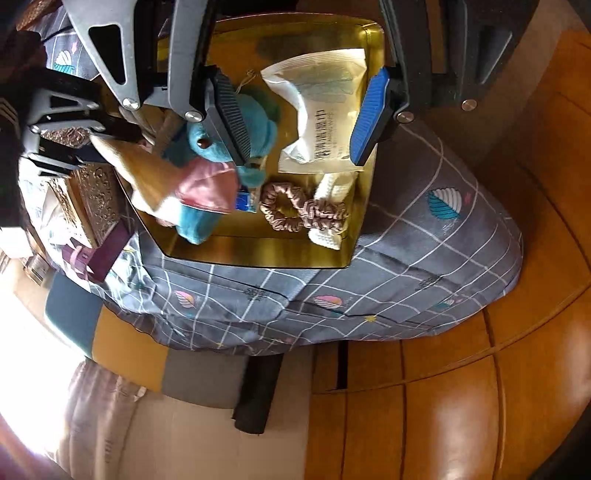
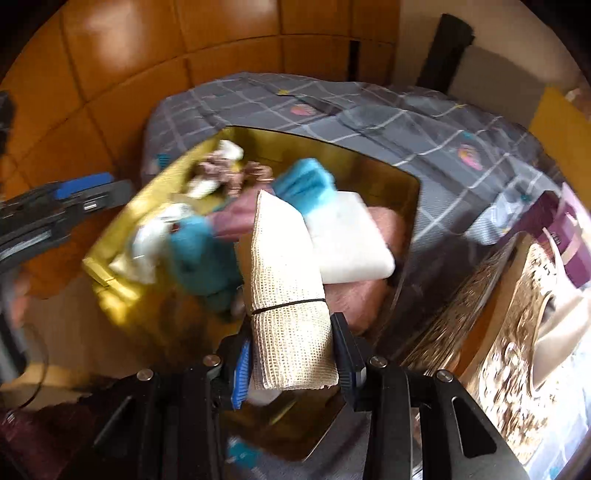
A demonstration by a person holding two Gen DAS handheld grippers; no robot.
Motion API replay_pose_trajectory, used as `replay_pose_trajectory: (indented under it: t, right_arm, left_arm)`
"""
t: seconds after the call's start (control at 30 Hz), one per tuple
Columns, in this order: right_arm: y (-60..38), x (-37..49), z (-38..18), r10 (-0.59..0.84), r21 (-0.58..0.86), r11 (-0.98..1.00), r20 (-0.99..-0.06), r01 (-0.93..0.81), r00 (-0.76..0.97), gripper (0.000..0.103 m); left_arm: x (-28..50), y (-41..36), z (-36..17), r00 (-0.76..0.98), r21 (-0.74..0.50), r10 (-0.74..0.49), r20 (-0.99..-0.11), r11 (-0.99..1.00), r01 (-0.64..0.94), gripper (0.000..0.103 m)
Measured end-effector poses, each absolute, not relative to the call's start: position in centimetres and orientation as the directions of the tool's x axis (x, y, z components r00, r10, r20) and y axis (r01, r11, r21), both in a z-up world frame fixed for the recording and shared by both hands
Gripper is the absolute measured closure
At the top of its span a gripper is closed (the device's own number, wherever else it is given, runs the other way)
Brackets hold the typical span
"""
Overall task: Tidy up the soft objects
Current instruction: 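Carry the beige bandage roll over the gold tray with the right tool, then release the bandage roll into the tray and withdraw the right tool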
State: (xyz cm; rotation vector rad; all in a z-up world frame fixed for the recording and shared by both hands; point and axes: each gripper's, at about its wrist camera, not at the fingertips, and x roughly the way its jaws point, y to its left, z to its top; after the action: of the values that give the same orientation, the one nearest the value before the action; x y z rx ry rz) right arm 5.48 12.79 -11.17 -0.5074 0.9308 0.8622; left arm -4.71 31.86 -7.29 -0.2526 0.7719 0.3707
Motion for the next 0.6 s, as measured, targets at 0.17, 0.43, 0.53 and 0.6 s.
replay_pose_trajectory:
  t: [0.17, 0.43, 0.53, 0.6]
  right_arm:
    - [14.8, 6.8, -11.7, 0.405, -0.011, 0.562, -0.868, -0.827, 0.287, 0.066]
    - [16.7, 7.3, -13.2, 0.363, -0.032, 0.552, -0.890, -0.833, 0.275, 0.066]
    - [16.6, 6.5, -13.4, 0.344, -0.067, 0.541, -0.892, -0.839, 0.293, 0.066]
    - [16.4, 5.9, -13.5, 0.340, -0.083, 0.531, -0.891, -0.844, 0.302, 0.066]
  left_arm:
    - [-4.3, 31.4, -7.7, 0.654, -0.088, 0.220, -0.724, 0.911, -0.404, 0.046]
    - [-3.8, 30.8, -7.7, 0.648, -0.068, 0.244, -0.722, 0.907, -0.416, 0.041]
    - [-3.8, 30.5, -7.5, 0.645, -0.051, 0.265, -0.717, 0.903, -0.428, 0.040]
    - [-3.8, 30.4, -7.4, 0.644, -0.047, 0.273, -0.714, 0.900, -0.434, 0.040]
